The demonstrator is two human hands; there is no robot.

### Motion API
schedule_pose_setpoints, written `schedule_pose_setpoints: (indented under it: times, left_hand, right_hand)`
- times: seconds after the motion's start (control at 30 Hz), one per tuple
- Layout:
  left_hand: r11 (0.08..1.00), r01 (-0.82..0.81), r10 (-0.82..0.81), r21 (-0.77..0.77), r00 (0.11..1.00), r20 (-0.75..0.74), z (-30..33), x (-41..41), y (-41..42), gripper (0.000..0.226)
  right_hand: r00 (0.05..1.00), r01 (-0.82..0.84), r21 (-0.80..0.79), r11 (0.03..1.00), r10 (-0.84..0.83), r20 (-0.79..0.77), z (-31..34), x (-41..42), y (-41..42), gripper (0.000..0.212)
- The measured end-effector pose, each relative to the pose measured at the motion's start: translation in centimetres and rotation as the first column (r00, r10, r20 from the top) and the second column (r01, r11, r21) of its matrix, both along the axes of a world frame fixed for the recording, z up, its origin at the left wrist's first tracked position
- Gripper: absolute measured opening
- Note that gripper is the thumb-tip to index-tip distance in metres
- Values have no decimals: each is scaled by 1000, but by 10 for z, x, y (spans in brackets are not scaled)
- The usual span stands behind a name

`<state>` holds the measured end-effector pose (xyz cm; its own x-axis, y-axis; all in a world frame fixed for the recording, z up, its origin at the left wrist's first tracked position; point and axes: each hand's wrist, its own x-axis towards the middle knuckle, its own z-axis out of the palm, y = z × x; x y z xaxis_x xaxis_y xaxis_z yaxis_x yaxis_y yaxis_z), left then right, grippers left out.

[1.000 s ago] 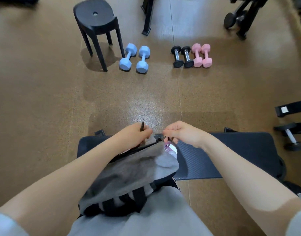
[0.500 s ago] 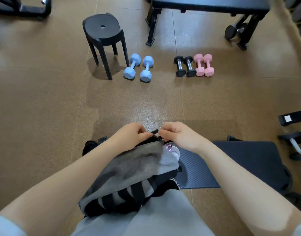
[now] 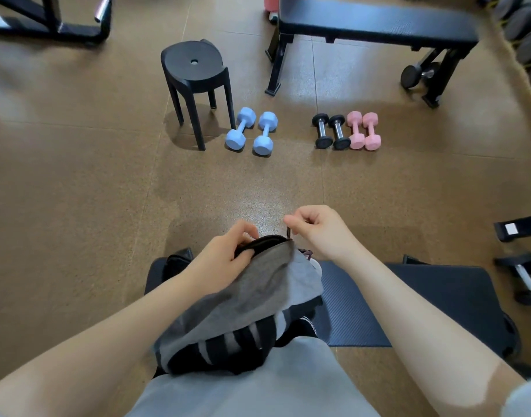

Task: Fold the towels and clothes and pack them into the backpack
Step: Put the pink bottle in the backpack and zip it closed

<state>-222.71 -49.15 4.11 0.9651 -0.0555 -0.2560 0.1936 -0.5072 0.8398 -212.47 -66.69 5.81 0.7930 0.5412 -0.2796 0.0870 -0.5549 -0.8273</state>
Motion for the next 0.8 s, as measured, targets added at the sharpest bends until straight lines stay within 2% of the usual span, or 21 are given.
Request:
schedule_pose_setpoints:
  times: [0.1,0.13,0.23,0.33,0.4,0.47,0.53,0.6,0.8]
  left_hand:
    - [998,-45,43,34,996,74,-5,1,-16,29]
    - [997,-67,62,44,993,104,-8,2,-20,34]
    - [988,-156,156,-11,974,165,-11,6,-29,26]
    - [981,-189,193,-35,957,217,-6,10,-35,9]
    - [977,-210,213,-38,944,251,-5,10,-35,26]
    - [975,-218,218,-29,944,249,-6,11,-36,25]
    - [971,-237,236,-26,943,234,-7,11,-39,10]
    - [959,-281,281,-33,934,222,-8,11,-43,7]
    - [928,-356,371,-108,907,201,-3,10,-50,26]
  right_hand:
    - [944,-275,-90,957,287,165,7,-2,5,35]
    - [922,-312,-126,942,333,200,9,-3,8,35]
    - [930,-299,-147,943,322,179,7,-1,10,39]
    - [944,-312,-71,947,318,93,7,-1,3,25]
    - [952,-306,28,951,306,14,7,0,-5,12]
    - [960,-276,93,957,279,-25,2,2,-16,4]
    - [963,-269,62,961,270,-20,-6,4,-23,10]
    - [957,-285,19,958,285,-51,-14,5,-26,14]
    - [936,-345,-40,938,341,-84,-21,13,-23,14]
